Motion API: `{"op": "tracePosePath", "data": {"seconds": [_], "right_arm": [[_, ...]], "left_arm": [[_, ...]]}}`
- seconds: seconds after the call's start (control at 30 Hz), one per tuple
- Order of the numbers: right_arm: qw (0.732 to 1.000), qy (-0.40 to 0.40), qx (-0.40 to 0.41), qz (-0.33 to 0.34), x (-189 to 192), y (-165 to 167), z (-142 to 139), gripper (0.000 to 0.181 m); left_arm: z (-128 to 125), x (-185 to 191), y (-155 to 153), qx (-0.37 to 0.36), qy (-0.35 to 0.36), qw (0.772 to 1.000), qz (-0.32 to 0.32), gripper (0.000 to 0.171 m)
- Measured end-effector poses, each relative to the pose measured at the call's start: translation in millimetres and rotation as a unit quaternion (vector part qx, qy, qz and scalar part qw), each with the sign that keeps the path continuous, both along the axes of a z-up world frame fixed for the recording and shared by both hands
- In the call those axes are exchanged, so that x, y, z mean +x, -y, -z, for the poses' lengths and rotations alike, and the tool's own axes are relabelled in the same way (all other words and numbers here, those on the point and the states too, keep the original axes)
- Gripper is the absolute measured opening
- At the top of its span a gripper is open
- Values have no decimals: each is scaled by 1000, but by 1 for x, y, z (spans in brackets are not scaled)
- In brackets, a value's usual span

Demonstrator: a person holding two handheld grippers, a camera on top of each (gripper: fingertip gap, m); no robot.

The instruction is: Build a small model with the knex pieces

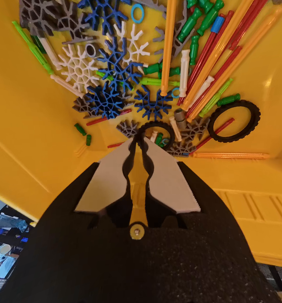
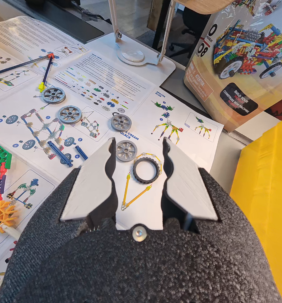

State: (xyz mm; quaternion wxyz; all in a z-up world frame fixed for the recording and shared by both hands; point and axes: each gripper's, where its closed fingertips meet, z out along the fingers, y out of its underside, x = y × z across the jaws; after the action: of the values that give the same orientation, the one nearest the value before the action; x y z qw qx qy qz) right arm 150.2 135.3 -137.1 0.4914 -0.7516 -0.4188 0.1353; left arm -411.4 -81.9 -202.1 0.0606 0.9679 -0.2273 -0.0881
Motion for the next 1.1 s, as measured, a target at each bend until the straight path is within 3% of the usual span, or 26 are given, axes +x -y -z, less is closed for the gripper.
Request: {"op": "tracePosePath", "data": {"seconds": [0.13,0.27,0.37,0.47,0.6,0.77,0.87,0.97,1.1], "right_arm": [[1000,3,-1,-2,-1,0,3,57],[1000,-14,15,-23,-10,5,-7,57],[994,-59,42,-81,-35,28,-30,57],[979,-107,57,-165,-75,72,-53,59],[953,-85,124,-263,-123,134,-60,64],[930,9,197,-311,-153,170,-32,69],[932,28,197,-304,-155,167,-20,64],[938,61,187,-284,-149,154,-7,54],[940,26,167,-298,-147,154,-10,43]], "left_arm": [[-24,-1,-4,26,-6,1000,-6,2],[-77,24,-26,123,17,992,19,2],[-122,88,-50,231,78,967,76,2],[-147,181,-63,318,155,924,144,2],[-130,290,-59,326,221,894,213,2],[-85,377,-57,265,258,893,257,2],[-71,401,-63,247,255,896,267,2],[-72,413,-68,248,267,893,265,2],[-77,416,-71,257,277,890,256,2]]}}
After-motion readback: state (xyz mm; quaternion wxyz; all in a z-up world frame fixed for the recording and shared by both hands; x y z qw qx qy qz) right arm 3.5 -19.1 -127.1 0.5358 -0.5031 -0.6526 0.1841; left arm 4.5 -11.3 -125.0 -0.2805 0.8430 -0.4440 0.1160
